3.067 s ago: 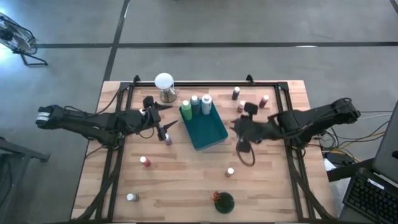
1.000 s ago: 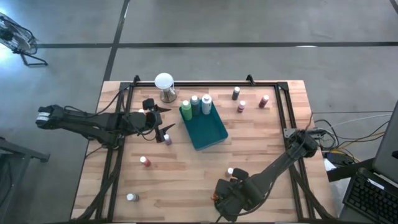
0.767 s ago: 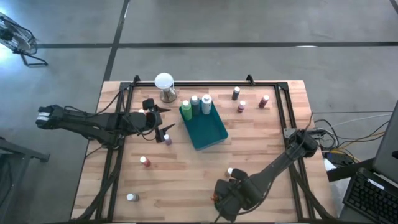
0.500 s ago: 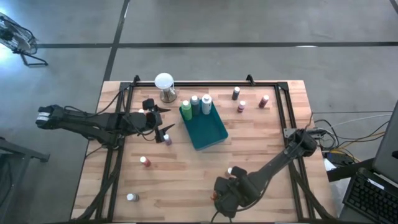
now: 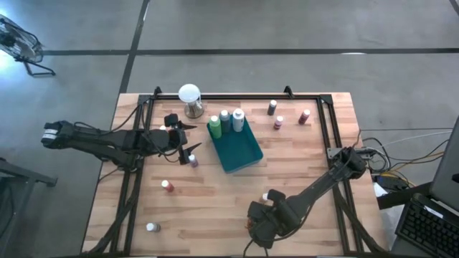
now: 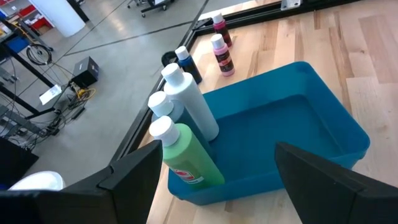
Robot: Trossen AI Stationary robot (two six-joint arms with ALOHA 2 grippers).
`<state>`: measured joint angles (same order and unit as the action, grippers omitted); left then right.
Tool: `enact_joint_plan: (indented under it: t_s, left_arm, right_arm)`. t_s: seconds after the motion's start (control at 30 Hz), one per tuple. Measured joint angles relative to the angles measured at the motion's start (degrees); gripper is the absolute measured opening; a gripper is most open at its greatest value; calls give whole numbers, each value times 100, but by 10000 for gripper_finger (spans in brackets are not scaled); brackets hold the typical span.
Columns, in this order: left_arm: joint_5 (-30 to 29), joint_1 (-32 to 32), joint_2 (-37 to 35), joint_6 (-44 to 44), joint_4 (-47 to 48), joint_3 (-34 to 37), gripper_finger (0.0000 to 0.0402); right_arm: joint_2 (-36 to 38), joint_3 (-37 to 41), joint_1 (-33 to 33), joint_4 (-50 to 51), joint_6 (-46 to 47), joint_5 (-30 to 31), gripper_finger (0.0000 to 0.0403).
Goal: Pick & Place Paint Supplies
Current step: Move the green cup to the bottom right of the table
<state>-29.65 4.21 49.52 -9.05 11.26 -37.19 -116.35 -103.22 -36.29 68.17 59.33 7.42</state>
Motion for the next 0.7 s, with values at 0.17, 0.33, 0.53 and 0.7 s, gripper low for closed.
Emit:
enact_joint_plan:
  t_s: [0.17, 0.33, 0.53, 0.7]
  left_arm:
    - [7, 0, 0, 40, 5, 0, 314]
    - [15, 1, 0, 47, 14, 0, 314]
    - [17, 2, 0, 47, 3, 0, 314]
    - [20, 2, 0, 49, 41, 0, 314]
  right_arm:
    - [458, 151, -160, 742, 513, 10, 9]
    - [1308, 919, -363, 727, 1185, 155, 9]
    - [2763, 2681, -420, 122, 1845, 205, 8]
    - [4275, 4010, -420, 4, 2590, 328, 8]
